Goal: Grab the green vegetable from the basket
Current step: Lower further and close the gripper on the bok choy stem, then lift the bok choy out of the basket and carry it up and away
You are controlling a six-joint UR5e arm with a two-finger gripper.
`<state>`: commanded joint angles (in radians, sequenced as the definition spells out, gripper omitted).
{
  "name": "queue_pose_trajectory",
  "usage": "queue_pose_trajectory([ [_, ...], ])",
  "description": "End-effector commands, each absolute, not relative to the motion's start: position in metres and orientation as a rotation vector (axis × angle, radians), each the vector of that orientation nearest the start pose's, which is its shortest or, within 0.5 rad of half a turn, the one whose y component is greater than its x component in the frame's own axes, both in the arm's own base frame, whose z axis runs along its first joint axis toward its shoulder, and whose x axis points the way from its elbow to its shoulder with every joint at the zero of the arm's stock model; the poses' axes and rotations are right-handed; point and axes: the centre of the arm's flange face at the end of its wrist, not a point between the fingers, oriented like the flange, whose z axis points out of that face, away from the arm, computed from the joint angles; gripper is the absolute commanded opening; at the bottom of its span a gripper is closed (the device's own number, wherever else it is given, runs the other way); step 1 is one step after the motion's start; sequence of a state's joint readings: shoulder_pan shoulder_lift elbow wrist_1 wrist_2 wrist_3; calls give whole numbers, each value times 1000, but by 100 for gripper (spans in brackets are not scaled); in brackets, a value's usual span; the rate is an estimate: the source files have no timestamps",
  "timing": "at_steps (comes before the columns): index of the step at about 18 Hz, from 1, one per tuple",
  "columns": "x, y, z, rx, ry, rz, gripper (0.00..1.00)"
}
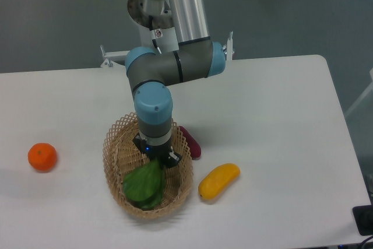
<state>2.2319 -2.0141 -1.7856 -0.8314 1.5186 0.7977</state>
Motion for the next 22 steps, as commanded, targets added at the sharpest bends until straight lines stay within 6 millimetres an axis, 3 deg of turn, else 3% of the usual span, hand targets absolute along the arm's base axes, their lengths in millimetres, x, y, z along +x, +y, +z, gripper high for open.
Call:
queue_pose_trajectory([
  [4, -262, 561, 240, -3008, 210, 65, 30],
  [10, -290, 550, 308, -2921, 138, 171, 30],
  [16, -337, 508, 370, -2846, 85, 263, 30],
  [19, -370, 479, 397, -2859, -14, 265, 29],
  [22, -401, 449, 424, -2875, 22, 273, 29],
])
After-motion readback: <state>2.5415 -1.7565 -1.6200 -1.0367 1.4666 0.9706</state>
